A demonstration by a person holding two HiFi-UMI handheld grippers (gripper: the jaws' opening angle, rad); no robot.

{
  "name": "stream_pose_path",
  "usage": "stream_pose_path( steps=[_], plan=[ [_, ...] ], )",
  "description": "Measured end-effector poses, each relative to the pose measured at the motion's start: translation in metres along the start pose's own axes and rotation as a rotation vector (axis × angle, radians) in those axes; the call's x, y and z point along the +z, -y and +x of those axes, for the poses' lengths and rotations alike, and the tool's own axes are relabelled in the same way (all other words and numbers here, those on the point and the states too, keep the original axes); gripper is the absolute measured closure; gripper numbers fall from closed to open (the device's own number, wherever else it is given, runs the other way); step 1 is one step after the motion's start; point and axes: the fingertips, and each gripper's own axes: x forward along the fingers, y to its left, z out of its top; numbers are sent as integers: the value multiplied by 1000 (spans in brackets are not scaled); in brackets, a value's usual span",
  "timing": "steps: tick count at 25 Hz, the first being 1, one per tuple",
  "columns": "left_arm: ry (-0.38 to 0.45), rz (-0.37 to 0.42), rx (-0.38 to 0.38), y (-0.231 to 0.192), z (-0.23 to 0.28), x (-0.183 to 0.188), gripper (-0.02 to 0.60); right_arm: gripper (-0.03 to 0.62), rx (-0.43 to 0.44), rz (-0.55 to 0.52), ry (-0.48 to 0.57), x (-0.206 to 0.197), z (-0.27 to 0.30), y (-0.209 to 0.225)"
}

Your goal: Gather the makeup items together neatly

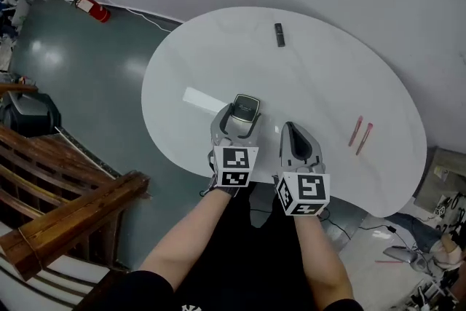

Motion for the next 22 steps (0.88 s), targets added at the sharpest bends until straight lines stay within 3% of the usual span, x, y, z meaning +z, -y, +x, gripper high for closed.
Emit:
stream_pose_path(
  steps=[22],
  plan=[
    [13, 44, -190, 243, 43, 39, 262, 577, -180, 93, 48, -17, -122, 189]
  ],
)
